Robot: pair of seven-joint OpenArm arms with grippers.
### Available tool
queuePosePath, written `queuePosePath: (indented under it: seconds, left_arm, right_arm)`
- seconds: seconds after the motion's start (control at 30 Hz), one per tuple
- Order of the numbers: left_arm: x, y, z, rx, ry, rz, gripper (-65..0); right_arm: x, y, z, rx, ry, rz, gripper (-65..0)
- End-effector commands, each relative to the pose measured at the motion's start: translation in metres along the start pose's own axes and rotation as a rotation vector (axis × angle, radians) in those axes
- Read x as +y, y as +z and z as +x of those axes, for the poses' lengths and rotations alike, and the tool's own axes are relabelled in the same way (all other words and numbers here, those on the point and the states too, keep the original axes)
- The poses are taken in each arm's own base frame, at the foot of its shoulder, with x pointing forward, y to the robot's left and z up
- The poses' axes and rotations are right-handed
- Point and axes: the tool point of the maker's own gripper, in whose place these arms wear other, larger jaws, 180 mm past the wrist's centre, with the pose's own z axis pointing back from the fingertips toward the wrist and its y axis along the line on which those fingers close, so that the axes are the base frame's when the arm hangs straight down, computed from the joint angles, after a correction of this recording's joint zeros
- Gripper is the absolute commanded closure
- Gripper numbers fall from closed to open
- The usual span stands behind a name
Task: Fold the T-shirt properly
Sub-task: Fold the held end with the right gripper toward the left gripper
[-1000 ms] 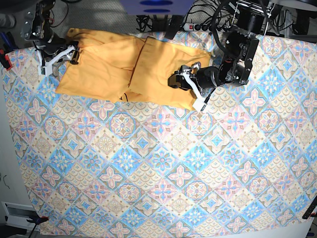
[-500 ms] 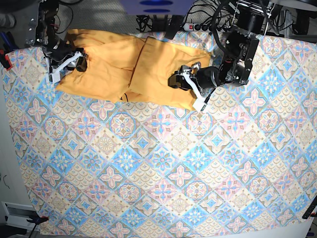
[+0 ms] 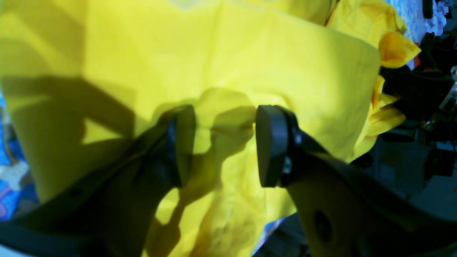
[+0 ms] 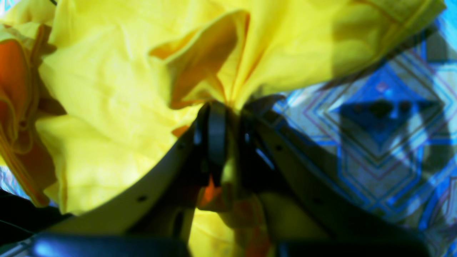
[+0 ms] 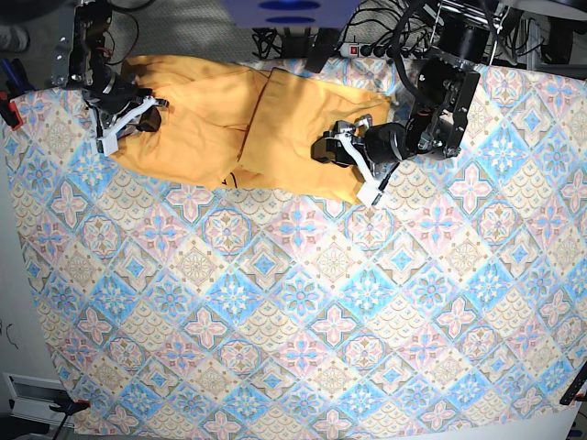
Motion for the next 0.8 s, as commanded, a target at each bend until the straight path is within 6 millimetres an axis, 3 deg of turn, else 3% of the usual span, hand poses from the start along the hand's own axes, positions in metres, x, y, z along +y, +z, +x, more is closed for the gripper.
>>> queuePosePath:
  seconds: [0.0,0.17,0.4,0.5,0.63,0.77]
  left_arm:
    - [-0.001,0.003,0.009,-0.020,-0.013,-0.001,-28.1]
    - [-0.002,0.002,0.012,-0.027,-0.010,-0.004,-28.1]
    - [-0.013,-0.002,0.035,-0.115,-0.015,-0.027,-28.1]
    - [-0.020,-0.006,0.047,-0.141,-0.024,-0.041,-28.1]
    - [-0.014,-0.013,0.042,-0.121,0.015,-0.039,-28.1]
    - [-0.013,-0.012,0.041,-0.118,0.015,-0.038,-28.1]
  right_arm:
    - [0.006,0.003,0.027,-0.069,0.032,0.020,0.0]
    - [0.015,0.000,0.053,-0.121,0.054,0.040,0.0]
    - [0.025,-0.004,0.090,-0.194,0.077,0.060,0.0]
    - [0.038,-0.010,0.096,-0.195,0.103,0.088,0.0]
    - [0.056,-0.017,0.093,-0.171,0.142,0.129,0.0]
    - [0.086,-0.018,0.094,-0.169,0.205,0.193,0.0]
